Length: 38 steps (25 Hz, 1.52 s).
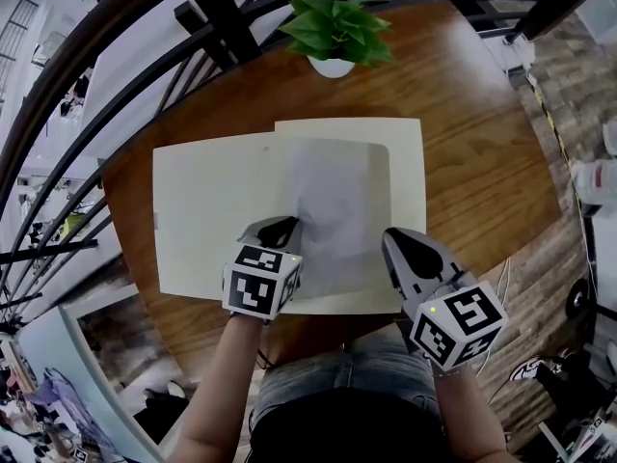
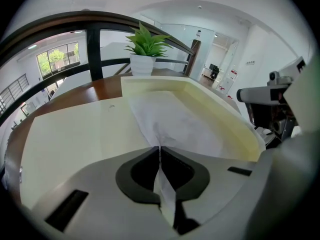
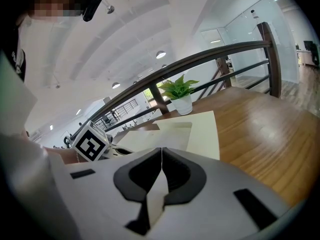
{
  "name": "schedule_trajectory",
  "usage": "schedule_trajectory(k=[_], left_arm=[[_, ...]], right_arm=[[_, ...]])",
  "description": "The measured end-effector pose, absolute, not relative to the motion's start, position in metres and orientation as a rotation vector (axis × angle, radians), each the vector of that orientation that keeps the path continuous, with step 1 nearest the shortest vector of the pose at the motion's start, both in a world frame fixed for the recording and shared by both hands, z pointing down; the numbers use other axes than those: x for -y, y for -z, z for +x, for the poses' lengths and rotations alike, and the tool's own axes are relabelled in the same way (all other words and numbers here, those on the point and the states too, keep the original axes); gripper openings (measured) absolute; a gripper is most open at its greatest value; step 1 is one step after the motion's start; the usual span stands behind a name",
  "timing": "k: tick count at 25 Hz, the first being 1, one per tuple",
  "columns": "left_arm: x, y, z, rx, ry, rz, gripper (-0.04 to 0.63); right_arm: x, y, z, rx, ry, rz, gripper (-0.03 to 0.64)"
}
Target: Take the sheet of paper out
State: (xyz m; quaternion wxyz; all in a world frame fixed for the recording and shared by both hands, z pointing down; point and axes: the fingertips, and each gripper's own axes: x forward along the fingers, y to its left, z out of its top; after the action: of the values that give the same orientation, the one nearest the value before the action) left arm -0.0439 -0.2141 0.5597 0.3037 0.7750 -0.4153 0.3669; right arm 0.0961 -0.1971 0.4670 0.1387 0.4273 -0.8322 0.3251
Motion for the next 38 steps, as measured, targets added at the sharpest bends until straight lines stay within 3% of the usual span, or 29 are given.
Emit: schedule_trajectory(k=[38], left_arm=[[0.178, -0.49, -0.154, 1.339, -0.683, 2.052, 0.025]], right_arm=[[0.164, -0.414, 0.028, 2.519, -0.719, 1.212, 0.028]])
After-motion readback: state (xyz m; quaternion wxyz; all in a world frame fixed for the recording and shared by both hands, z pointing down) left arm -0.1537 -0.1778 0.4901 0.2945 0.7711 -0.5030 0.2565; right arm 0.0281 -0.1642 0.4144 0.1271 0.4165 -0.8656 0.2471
